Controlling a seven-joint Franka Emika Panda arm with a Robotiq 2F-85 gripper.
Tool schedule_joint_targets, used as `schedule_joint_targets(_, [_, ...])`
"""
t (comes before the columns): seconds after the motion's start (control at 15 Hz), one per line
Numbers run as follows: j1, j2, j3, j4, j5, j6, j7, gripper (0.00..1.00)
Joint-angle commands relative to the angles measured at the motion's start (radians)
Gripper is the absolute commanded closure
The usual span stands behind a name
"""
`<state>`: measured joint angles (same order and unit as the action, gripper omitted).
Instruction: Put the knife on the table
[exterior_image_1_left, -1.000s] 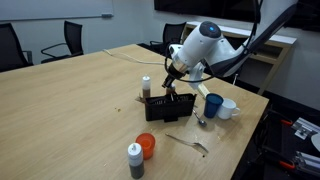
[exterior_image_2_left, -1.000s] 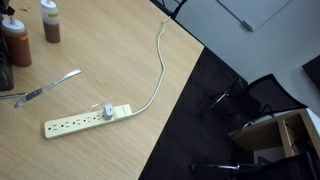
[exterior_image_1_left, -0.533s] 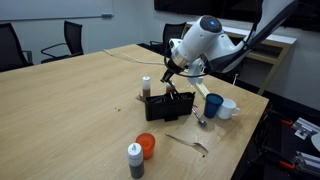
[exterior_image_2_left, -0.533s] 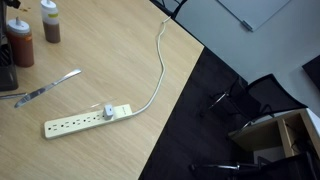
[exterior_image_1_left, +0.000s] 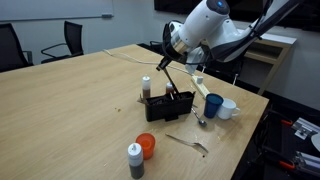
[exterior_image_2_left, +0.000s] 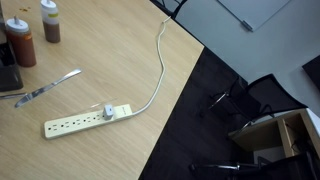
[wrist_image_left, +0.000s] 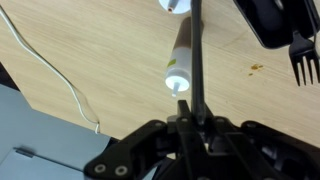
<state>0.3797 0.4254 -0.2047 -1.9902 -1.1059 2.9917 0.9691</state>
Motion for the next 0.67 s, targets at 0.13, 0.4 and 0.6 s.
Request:
schedule_joint_targets(0.13, [0.031, -0.053, -0.006, -0.012, -0.026, -0.002, 0.017, 0.97])
schedule_joint_targets(0.4, [0.039, -0.063, 0.014, -0.004, -0.014, -0.01, -0.029, 0.97])
schedule_joint_targets(0.6, [0.046, -0.066, 0.039, 0.007, -0.006, -0.019, -0.086, 0.97])
